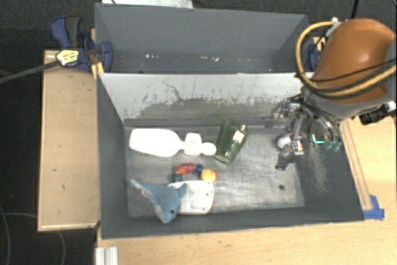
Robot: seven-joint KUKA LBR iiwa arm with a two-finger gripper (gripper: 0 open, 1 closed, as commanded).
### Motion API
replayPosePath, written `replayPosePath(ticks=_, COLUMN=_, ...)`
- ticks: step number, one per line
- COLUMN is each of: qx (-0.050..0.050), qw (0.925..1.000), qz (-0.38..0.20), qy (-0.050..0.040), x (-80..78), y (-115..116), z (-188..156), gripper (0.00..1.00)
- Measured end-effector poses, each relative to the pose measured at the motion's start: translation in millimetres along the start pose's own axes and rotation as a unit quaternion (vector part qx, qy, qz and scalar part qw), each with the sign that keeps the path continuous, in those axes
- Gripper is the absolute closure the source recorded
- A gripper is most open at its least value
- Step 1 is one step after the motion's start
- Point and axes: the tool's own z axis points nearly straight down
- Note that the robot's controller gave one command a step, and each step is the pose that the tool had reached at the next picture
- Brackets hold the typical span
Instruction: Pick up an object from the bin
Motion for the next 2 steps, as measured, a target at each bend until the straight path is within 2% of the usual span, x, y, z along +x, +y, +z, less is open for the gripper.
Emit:
replayPosePath(ticks=1, qx=0.000, qw=1.0000, qz=-0.001, qy=-0.0041, x=-1.6, y=0.1, z=-3.8, gripper=0.00)
replayPosePath(ticks=2, qx=0.001, qw=0.9986, qz=-0.053, qy=-0.0060, x=-10.4, y=18.4, z=34.2, gripper=0.00)
